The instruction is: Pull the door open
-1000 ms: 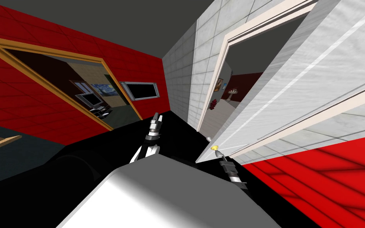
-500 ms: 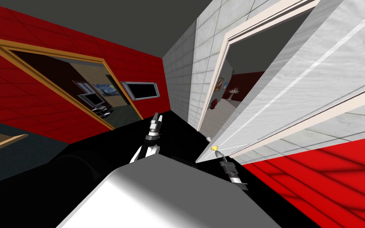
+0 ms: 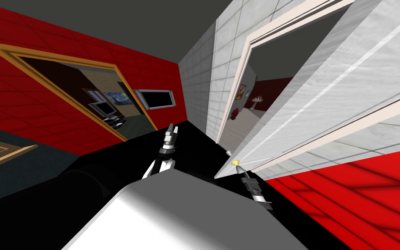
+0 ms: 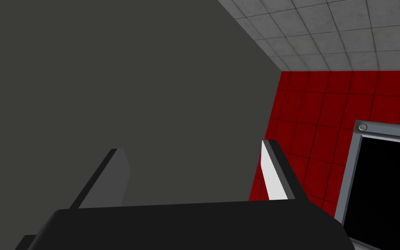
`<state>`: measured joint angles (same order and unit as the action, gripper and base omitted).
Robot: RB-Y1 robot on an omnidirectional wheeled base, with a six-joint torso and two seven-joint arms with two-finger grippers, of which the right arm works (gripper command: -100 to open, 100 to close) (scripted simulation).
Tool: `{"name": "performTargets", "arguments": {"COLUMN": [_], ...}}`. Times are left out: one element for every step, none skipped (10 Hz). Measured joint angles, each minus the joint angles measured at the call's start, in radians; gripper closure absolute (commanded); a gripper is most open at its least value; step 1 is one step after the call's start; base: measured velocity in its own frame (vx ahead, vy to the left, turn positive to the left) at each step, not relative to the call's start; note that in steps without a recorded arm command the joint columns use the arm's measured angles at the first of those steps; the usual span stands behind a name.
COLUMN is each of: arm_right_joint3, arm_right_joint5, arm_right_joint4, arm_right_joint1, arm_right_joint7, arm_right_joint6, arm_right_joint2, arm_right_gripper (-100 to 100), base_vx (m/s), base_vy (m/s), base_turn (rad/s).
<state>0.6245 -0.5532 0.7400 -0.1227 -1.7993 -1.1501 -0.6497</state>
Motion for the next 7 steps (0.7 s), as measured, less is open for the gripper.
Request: {"name": "performTargets", "arguments": {"arm_right_joint3": [0.006,-0.001,-0.003,0.004,0.002,-0.001,-0.001], "arm_right_joint5": [0.005,-0.002,-0.002,0.004,0.001,-0.002,-0.011], "arm_right_joint4": [-0.039,0.009,0.012,-0.039,-0.019,-0.018,-0.020], "arm_right_joint1": [0.020,0.000,0.004,0.024,0.016,0.014,0.008], "arm_right_joint7": [-0.007,0.005,0.012,-0.001,-0.002,-0.001,-0.013], "arm_right_joint6": [-0.013,0.010,0.017,-0.009,-0.002,0.007,0.019], "arm_right_joint2": [0.014,-0.001,0.003,0.017,0.008,0.004,-0.007], "arm_right_gripper": [-100,-100,-100,-100,-100,-100,-100], "base_vx": [0.001,-0.005,-0.005,-0.011,0.013,0.069,0.087], "base_vy": [0.019,-0.002,-0.013,0.006,-0.021,0.061,0.110], "base_turn": [0.003,-0.010,0.023,0.004,-0.012,0.017,-0.016]}}
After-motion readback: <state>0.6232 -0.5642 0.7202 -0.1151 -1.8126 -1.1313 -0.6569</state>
